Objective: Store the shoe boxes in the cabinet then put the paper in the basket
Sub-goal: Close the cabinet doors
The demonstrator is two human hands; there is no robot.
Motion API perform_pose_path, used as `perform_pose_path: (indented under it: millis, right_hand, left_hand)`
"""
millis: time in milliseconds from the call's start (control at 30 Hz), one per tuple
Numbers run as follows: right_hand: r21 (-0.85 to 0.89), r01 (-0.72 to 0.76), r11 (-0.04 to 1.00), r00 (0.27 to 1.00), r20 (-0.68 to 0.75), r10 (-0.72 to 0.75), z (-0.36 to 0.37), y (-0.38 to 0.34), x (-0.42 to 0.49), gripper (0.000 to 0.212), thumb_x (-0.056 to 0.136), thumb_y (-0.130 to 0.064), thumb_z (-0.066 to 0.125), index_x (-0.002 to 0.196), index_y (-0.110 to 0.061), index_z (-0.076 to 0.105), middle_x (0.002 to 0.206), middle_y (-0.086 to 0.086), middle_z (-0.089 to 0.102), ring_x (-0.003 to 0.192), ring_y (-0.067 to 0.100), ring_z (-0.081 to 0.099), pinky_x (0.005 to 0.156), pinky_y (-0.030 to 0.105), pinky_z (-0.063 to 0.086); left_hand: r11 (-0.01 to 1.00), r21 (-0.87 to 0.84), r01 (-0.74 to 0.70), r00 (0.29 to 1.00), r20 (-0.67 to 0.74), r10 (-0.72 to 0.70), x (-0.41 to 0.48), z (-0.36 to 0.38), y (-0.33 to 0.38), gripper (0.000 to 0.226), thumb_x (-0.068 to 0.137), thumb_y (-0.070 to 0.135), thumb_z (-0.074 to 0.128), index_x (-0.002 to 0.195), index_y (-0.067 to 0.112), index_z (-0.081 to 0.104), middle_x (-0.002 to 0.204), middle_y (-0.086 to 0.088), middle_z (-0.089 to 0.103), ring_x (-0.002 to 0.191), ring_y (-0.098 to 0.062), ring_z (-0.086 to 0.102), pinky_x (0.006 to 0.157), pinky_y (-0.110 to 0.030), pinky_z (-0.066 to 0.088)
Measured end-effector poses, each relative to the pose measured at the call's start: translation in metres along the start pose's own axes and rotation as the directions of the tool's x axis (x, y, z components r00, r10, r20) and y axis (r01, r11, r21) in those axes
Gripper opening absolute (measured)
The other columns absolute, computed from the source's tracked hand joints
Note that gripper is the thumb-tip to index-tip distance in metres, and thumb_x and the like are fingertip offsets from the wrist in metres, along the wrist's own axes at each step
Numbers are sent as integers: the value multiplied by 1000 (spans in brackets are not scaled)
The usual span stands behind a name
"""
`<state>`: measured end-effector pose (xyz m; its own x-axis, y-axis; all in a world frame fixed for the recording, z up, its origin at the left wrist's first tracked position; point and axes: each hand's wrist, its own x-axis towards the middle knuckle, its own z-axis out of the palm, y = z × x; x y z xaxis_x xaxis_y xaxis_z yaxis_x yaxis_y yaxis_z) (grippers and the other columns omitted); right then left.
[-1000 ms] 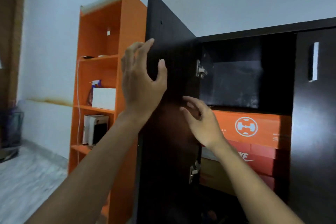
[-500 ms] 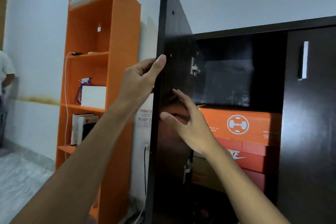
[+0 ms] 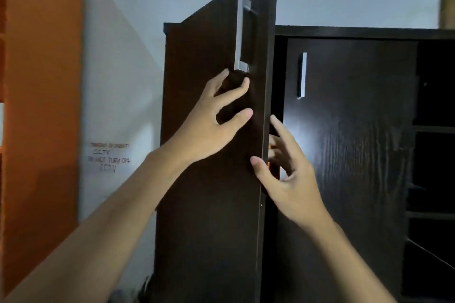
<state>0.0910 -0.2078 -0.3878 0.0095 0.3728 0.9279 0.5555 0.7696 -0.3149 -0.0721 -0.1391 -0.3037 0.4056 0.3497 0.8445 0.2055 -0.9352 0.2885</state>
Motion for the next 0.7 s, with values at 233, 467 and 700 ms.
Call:
perform_pose_path:
  millis: [233,467,700]
  right_hand:
    - [-309,-25,951,999,-43,13,-30,41,2,59,96,-26,63,149,-29,39,139,-24,51,132,-2,47,110,27,42]
    - [-541,-218,813,976,-109,189,-36,68,12,56,96,-50,52,141,-65,21,163,-21,7,151,4,9,111,42,35]
    - [-647,-374,665,923,-185,338,-26,94,34,61,99,-35,54,151,-45,23,165,-10,-2,153,17,9,110,47,40]
  left_hand:
    - [969,239,-66,998,19,64,21,42,-21,60,96,44,53,148,47,25,162,16,-9,149,-7,-8,117,-40,15]
    - [907,419,-41,989,146,-22,31,66,-55,75,95,46,52,153,43,4,158,8,-30,146,-12,-24,119,-44,-3]
    - [850,527,-5,980,170,-100,35,90,-94,78,96,43,54,154,40,1,157,4,-34,147,-18,-25,120,-53,0]
